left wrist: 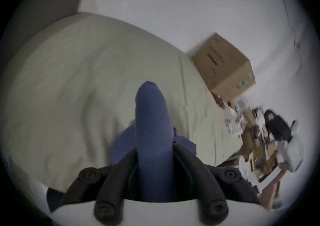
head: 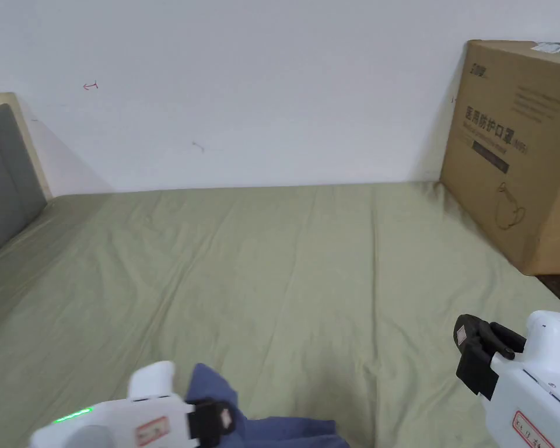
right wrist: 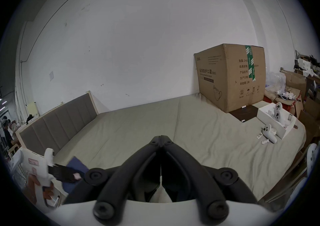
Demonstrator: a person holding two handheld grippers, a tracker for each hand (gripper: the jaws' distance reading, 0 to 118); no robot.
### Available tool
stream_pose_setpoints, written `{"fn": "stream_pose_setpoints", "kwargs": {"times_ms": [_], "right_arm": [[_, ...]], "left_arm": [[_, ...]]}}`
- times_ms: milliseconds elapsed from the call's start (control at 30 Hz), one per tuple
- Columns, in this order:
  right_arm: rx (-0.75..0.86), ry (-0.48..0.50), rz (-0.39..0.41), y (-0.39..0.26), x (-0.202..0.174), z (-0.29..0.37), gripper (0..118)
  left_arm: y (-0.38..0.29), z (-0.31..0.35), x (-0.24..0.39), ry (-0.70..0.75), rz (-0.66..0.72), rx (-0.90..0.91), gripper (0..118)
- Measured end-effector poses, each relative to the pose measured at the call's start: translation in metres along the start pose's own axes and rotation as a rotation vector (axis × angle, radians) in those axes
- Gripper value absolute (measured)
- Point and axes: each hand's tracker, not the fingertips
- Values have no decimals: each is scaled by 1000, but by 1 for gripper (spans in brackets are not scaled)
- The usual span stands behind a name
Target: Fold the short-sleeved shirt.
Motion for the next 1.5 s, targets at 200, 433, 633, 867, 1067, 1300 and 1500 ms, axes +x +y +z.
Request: {"fn": "stream_pose_setpoints", "kwargs": {"times_ms": [200, 433, 633, 867, 1067, 1300, 1500], "right_arm": [[10, -67, -41, -4, 32, 19, 0], [3, -127, -42, -6, 60, 31, 0], [-1, -125, -60, -10, 59, 27, 0], [-22, -86, -58, -15, 47, 18, 0], [-66, -73, -38, -25, 44, 15, 0], [-159, -5, -13, -37, 31, -1, 0], [-348, 124, 56, -68, -11, -44, 0]], "left_arm": [[-48, -111, 71, 138, -156, -115, 23], [-65, -103, 93, -194, -85, -25, 115], [-40, -38, 97, 20, -375, 350, 1], [-74, -75, 78, -23, -336, 139, 1], [-133, -145, 79, 69, -453, -136, 1], [-87, -91, 72, -8, -302, 31, 1], [-53, -8, 20, -25, -143, 222, 1]]}}
